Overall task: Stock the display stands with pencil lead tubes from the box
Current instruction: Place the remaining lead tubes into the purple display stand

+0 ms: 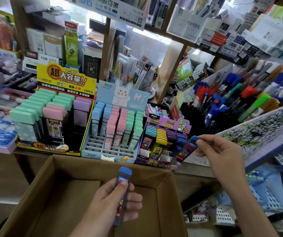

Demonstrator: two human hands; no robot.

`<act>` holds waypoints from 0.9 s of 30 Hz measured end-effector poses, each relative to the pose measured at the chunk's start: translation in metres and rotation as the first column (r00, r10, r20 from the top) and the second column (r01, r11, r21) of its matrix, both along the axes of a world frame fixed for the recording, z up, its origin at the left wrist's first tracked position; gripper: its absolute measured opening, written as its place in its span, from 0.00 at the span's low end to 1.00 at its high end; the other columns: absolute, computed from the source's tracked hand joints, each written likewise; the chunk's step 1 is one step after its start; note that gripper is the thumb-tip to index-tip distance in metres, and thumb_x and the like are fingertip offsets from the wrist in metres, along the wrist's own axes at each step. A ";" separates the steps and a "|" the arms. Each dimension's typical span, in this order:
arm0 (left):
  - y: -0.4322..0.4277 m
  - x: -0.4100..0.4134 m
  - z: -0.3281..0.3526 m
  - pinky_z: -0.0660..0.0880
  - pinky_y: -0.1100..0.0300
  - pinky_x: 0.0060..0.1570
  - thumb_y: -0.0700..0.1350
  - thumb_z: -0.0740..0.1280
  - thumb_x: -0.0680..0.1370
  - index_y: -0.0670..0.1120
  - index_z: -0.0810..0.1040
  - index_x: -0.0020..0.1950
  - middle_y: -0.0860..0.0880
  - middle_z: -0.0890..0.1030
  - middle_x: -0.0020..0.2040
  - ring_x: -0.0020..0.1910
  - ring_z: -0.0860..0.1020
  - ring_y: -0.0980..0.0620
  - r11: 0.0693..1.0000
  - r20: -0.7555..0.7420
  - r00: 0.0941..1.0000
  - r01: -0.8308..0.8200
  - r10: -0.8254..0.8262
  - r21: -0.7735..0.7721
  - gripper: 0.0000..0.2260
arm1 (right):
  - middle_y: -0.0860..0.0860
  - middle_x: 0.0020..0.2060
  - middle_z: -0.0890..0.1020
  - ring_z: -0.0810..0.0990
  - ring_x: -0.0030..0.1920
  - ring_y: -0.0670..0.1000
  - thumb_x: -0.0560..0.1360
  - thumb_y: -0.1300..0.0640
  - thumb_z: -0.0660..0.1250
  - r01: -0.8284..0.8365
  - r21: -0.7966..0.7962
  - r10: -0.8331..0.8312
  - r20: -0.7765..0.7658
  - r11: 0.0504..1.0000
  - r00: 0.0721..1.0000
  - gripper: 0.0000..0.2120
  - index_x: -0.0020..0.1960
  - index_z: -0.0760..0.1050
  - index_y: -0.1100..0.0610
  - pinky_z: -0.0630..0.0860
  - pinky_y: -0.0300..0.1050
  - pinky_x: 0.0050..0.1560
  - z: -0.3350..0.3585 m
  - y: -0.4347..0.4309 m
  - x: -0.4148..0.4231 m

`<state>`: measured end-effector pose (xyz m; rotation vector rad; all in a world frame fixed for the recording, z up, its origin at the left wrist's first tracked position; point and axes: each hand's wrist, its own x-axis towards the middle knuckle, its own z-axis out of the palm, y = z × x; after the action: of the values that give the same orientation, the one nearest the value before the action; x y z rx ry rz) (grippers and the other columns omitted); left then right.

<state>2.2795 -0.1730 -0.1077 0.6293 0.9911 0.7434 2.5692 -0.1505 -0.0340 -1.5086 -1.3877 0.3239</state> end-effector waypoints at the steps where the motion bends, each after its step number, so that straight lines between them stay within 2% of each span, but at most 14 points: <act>1: 0.000 0.000 0.000 0.83 0.53 0.32 0.45 0.64 0.83 0.37 0.81 0.54 0.35 0.86 0.44 0.36 0.86 0.43 1.000 -0.007 1.000 -0.003 0.003 0.008 0.12 | 0.49 0.35 0.86 0.85 0.36 0.50 0.77 0.66 0.72 0.006 0.019 -0.006 0.024 1.000 1.000 0.15 0.48 0.85 0.45 0.83 0.37 0.40 -0.001 0.002 0.001; 8: 0.000 0.002 -0.005 0.81 0.59 0.30 0.44 0.65 0.82 0.37 0.83 0.50 0.37 0.86 0.40 0.33 0.85 0.46 0.997 -0.061 0.998 -0.010 0.015 0.081 0.12 | 0.43 0.38 0.87 0.86 0.38 0.46 0.77 0.65 0.72 0.032 0.068 -0.040 0.122 0.997 0.992 0.16 0.50 0.83 0.42 0.83 0.37 0.42 -0.013 0.014 0.003; 11: 0.000 0.003 -0.006 0.80 0.59 0.31 0.43 0.65 0.82 0.38 0.84 0.49 0.39 0.86 0.39 0.33 0.83 0.48 0.994 -0.083 0.997 0.000 0.009 0.111 0.11 | 0.41 0.39 0.87 0.86 0.39 0.43 0.77 0.64 0.73 0.051 0.057 -0.060 0.166 0.997 0.984 0.12 0.53 0.84 0.47 0.82 0.34 0.42 -0.019 0.017 0.003; 14: 0.000 0.003 -0.007 0.79 0.60 0.33 0.43 0.66 0.82 0.39 0.85 0.47 0.42 0.84 0.36 0.33 0.81 0.50 0.991 -0.113 0.994 0.014 0.001 0.133 0.11 | 0.43 0.41 0.86 0.85 0.40 0.44 0.75 0.62 0.75 0.091 0.040 -0.098 0.280 0.995 0.955 0.09 0.53 0.86 0.52 0.83 0.42 0.43 -0.025 0.020 0.004; 16: 0.000 0.002 -0.009 0.78 0.60 0.34 0.44 0.66 0.82 0.43 0.87 0.44 0.45 0.83 0.35 0.33 0.80 0.51 0.988 -0.148 0.989 0.018 0.004 0.151 0.12 | 0.44 0.42 0.85 0.84 0.42 0.42 0.74 0.62 0.77 0.101 0.056 -0.115 0.358 0.993 0.926 0.08 0.52 0.87 0.56 0.82 0.39 0.45 -0.029 0.021 0.003; 18: 0.000 0.004 -0.010 0.77 0.61 0.38 0.46 0.67 0.81 0.48 0.88 0.42 0.49 0.84 0.35 0.37 0.81 0.53 0.981 -0.202 0.979 0.022 0.017 0.191 0.13 | 0.45 0.42 0.84 0.83 0.42 0.42 0.73 0.62 0.78 0.108 0.079 -0.131 0.415 0.991 0.901 0.07 0.51 0.88 0.58 0.79 0.34 0.46 -0.033 0.021 0.000; 21: -0.002 0.006 -0.010 0.73 0.64 0.45 0.49 0.67 0.81 0.57 0.88 0.41 0.55 0.87 0.44 0.49 0.82 0.55 0.968 -0.280 0.959 0.035 0.038 0.250 0.12 | 0.48 0.43 0.85 0.84 0.42 0.47 0.73 0.63 0.78 0.110 0.102 -0.142 0.408 0.989 0.902 0.07 0.51 0.88 0.59 0.83 0.45 0.46 -0.038 0.022 -0.002; 22: -0.002 0.007 -0.010 0.73 0.64 0.46 0.49 0.68 0.81 0.57 0.88 0.42 0.54 0.87 0.46 0.51 0.82 0.54 0.964 -0.287 0.957 0.036 0.042 0.263 0.12 | 0.49 0.43 0.85 0.84 0.42 0.47 0.73 0.63 0.78 0.110 0.106 -0.144 0.396 0.988 0.907 0.08 0.51 0.87 0.59 0.83 0.47 0.46 -0.039 0.023 -0.002; 25: -0.003 0.006 -0.009 0.75 0.63 0.50 0.49 0.69 0.80 0.58 0.88 0.45 0.47 0.87 0.49 0.52 0.84 0.48 0.945 -0.301 0.954 0.091 0.009 0.314 0.09 | 0.46 0.43 0.83 0.82 0.41 0.42 0.73 0.61 0.77 0.129 0.102 -0.157 0.359 0.986 0.920 0.09 0.54 0.87 0.58 0.81 0.39 0.45 -0.045 0.023 0.001; 27: -0.001 0.005 -0.010 0.76 0.59 0.52 0.47 0.70 0.80 0.57 0.88 0.48 0.44 0.86 0.47 0.47 0.84 0.48 0.921 -0.299 0.954 0.145 -0.032 0.363 0.07 | 0.42 0.43 0.82 0.81 0.43 0.41 0.75 0.59 0.76 0.141 0.108 -0.167 0.301 0.984 0.939 0.08 0.55 0.86 0.56 0.78 0.31 0.43 -0.051 0.020 0.004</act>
<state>2.2842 -0.1736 -0.1173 1.1429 1.0831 0.7842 2.5730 -0.1301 -0.0845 -1.6352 -1.4925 -0.0741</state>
